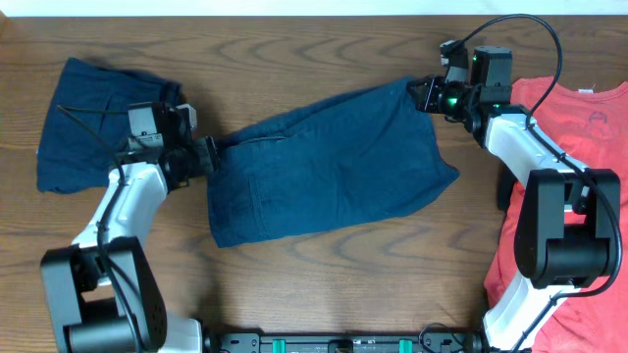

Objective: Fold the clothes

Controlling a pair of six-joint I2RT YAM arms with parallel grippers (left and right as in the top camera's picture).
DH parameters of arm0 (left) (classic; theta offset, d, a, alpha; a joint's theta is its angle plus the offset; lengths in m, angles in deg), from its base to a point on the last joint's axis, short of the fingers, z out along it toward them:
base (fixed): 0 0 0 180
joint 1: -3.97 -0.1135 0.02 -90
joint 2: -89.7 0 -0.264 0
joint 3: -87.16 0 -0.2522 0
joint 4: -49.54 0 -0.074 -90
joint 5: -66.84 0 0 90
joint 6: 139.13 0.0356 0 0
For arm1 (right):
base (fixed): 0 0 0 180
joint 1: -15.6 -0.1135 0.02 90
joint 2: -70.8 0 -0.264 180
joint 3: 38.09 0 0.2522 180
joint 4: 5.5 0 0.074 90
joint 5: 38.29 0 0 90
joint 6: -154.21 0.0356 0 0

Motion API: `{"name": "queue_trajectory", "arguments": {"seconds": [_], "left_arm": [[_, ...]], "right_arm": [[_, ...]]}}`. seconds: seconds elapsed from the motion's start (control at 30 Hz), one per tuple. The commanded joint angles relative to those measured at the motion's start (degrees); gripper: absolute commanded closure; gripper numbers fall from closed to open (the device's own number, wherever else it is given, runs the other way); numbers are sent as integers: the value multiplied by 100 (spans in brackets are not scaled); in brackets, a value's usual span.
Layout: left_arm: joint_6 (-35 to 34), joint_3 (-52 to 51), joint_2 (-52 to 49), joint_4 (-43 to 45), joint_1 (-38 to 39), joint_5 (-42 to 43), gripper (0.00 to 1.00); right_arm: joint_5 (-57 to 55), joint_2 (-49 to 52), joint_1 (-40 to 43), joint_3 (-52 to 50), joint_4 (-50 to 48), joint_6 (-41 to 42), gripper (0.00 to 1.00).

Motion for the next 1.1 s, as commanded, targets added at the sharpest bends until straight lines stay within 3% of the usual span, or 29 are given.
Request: {"name": "queue_trajectory", "arguments": {"seconds": [0.0, 0.07, 0.13, 0.17, 0.63, 0.77, 0.8, 0.83, 0.87, 0.9, 0.93, 1.07], "left_arm": [[101, 39, -387, 70, 9, 197, 42], [101, 39, -546, 201, 9, 417, 53], [98, 42, -614, 330, 9, 581, 87], [94, 48, -603, 341, 4, 579, 94], [-251, 101, -98, 874, -267, 249, 94], [-251, 101, -205, 1036, -267, 13, 94], [-251, 101, -232, 1086, -267, 13, 92], [-251, 101, -238, 1102, -267, 13, 84], [-251, 98, -238, 1106, -267, 15, 67], [-251, 101, -227, 1095, -267, 22, 41], [-251, 101, -188, 1023, -267, 24, 32], [-251, 101, 74, 640, -271, 87, 30]], "right_arm": [[-140, -37, -127, 44, -17, 72, 99], [-140, -37, -138, 44, -15, 72, 99], [-160, -37, -136, 44, -17, 72, 99], [-175, -37, -138, 44, -17, 72, 99], [-931, 420, -151, 44, -863, 721, 94], [-933, 737, -151, 44, -1016, 715, 84], [-933, 804, -149, 44, -1029, 710, 77], [-929, 839, -138, 44, -1023, 693, 72], [-927, 861, -116, 44, -984, 669, 72], [-866, 859, -85, 44, -911, 621, 71], [-695, 820, -42, 44, -776, 507, 71], [-109, 568, 26, 44, -87, 98, 68]]}}
